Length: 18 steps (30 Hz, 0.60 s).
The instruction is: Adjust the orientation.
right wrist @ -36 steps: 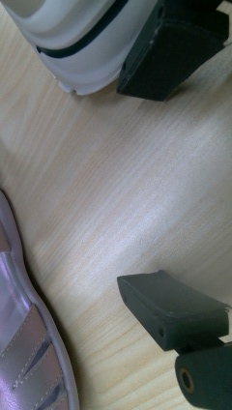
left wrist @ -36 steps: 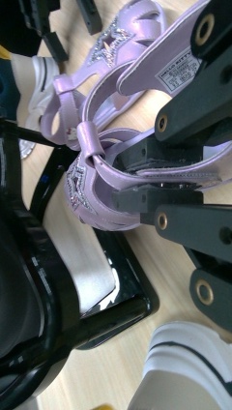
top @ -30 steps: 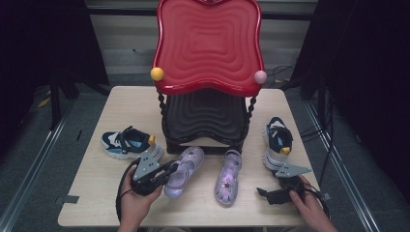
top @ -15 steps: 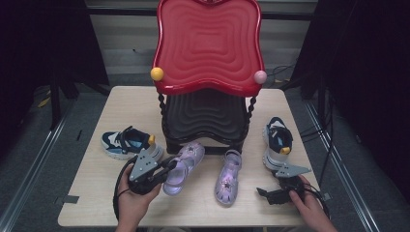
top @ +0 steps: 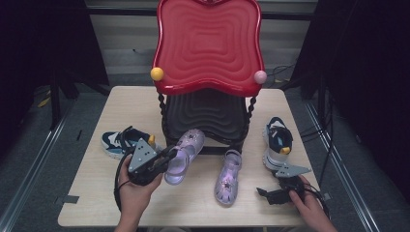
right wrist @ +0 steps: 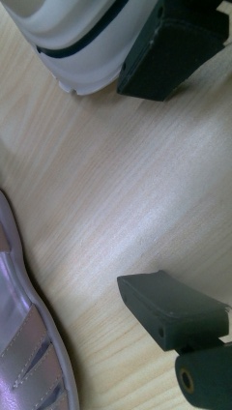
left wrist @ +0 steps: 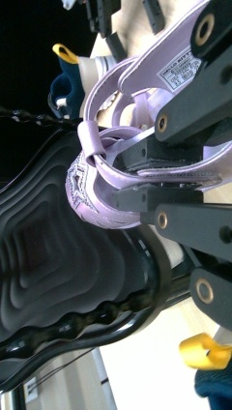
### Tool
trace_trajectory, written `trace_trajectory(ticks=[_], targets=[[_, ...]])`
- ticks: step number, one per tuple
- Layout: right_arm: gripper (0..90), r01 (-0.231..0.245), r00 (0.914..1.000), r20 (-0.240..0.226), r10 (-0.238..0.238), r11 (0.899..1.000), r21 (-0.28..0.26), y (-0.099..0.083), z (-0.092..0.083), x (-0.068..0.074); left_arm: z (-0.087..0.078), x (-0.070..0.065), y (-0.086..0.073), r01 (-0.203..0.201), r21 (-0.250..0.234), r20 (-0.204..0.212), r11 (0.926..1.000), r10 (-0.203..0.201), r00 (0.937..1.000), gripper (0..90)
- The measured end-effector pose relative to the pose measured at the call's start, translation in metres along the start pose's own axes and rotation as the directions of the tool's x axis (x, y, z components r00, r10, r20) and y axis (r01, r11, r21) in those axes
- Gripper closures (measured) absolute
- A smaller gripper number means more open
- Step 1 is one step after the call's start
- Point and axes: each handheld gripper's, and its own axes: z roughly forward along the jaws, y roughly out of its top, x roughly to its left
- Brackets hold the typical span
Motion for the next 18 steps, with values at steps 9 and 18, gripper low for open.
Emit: trace_trajectory(ticks=[9,18], targets=[[9.4,0.000,1.0000,0.000,0.000,1.000,0.000,0.000,0.000,0.000,0.012,-0.001,0.014,0.005,-0.023,-0.054,0.9997,-0.006,0.9985,82.4],[9.4,0.000,1.0000,0.000,0.000,1.000,0.000,0.000,0.000,0.000,0.028,0.000,0.020,0.031,-0.057,-0.127,0.9979,-0.038,0.9912,82.3]])
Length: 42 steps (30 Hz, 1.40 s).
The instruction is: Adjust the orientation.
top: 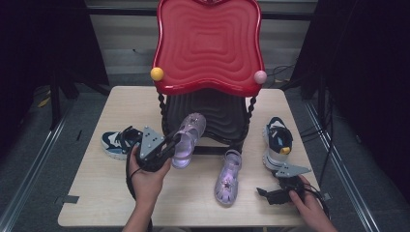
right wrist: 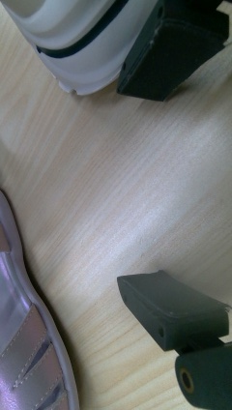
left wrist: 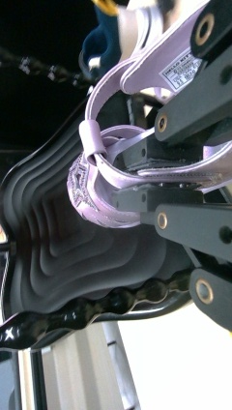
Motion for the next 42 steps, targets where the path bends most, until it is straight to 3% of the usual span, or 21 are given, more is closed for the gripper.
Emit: trace_trajectory(ticks=[4,13,22,30,37,42], targets=[[9.4,0.000,1.0000,0.000,0.000,1.000,0.000,0.000,0.000,0.000,0.009,-0.003,0.002,0.028,-0.032,-0.025,0.9991,-0.029,0.9993,82.3],[9.4,0.000,1.0000,0.000,0.000,1.000,0.000,0.000,0.000,0.000,0.026,-0.009,0.009,0.029,-0.050,-0.084,0.9983,-0.033,0.9959,82.3],[9.4,0.000,1.0000,0.000,0.000,1.000,0.000,0.000,0.000,0.000,0.039,-0.013,0.011,0.025,-0.058,-0.157,0.9980,-0.034,0.9869,82.0],[9.5,0.000,1.0000,0.000,0.000,1.000,0.000,0.000,0.000,0.000,0.053,-0.015,0.016,0.008,-0.078,-0.196,0.9969,-0.024,0.9803,82.0],[9.4,0.000,1.0000,0.000,0.000,1.000,0.000,0.000,0.000,0.000,0.068,-0.013,0.018,0.030,-0.103,-0.222,0.9943,-0.053,0.9735,81.9],[9.4,0.002,1.0000,0.000,-0.002,1.000,-0.001,0.000,0.000,0.000,0.079,-0.014,0.019,0.023,-0.120,-0.238,0.9925,-0.051,0.9698,81.9]])
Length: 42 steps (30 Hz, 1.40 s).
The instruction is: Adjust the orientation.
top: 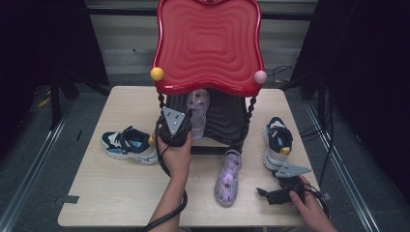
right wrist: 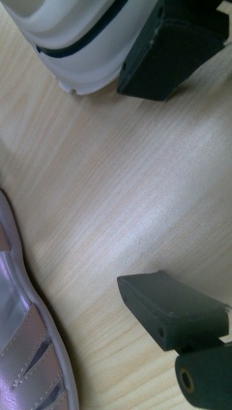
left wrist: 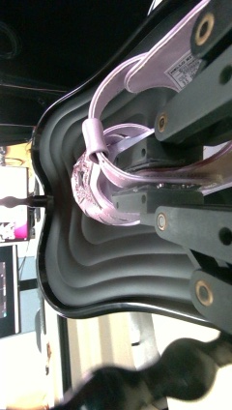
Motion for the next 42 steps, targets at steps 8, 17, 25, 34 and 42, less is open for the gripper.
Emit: trace_trajectory(ticks=[8,17,25,34,42], targets=[[9.4,0.005,1.0000,0.001,-0.005,1.000,0.000,0.000,0.000,0.000,0.014,-0.004,0.006,-0.009,-0.022,-0.035,0.9997,0.008,0.9994,81.8],[9.4,0.006,1.0000,-0.001,-0.006,1.000,0.000,0.000,0.000,0.000,0.030,-0.005,0.005,-0.002,-0.032,-0.071,0.9995,0.000,0.9975,81.6],[9.4,0.007,1.0000,-0.001,-0.007,1.000,0.000,0.000,0.000,0.000,0.040,-0.002,0.004,0.013,-0.058,-0.103,0.9982,-0.019,0.9945,81.4],[9.4,0.007,1.0000,-0.001,-0.007,1.000,0.000,0.000,-0.001,0.000,0.045,-0.005,-0.006,0.028,-0.057,-0.094,0.9980,-0.033,0.9950,80.0],[9.4,0.003,1.0000,-0.002,-0.003,1.000,0.001,-0.001,-0.001,0.001,0.043,-0.004,-0.013,0.017,-0.019,-0.076,0.9997,-0.018,0.9969,78.1]])
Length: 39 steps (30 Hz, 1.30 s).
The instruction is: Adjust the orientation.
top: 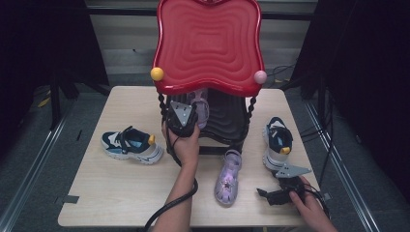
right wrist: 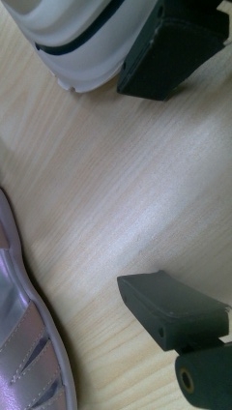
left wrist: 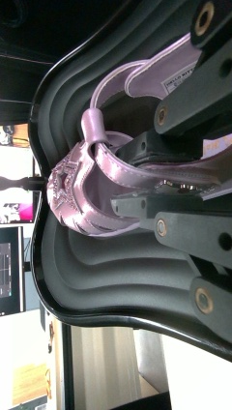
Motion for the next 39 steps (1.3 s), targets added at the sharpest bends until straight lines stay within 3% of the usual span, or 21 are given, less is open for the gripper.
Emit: trace_trajectory(ticks=[4,19,32,39], targets=[[9.4,0.002,1.0000,0.000,-0.002,1.000,-0.001,0.000,0.000,0.000,0.000,0.001,0.000,0.013,0.005,0.005,0.9999,-0.013,0.9999,77.0],[9.4,0.002,1.0000,0.000,-0.002,1.000,0.000,0.000,0.000,0.000,-0.004,0.002,0.003,-0.013,0.060,0.038,0.9981,0.011,0.9992,66.0],[9.3,0.002,1.0000,0.000,-0.002,1.000,0.000,0.000,0.000,0.000,-0.013,0.007,0.011,-0.069,0.139,0.097,0.9879,0.056,0.9937,51.0],[9.3,0.001,1.0000,-0.002,-0.001,1.000,-0.002,0.000,0.000,0.000,-0.018,0.013,0.015,-0.054,0.199,0.143,0.9784,0.025,0.9893,44.5]])
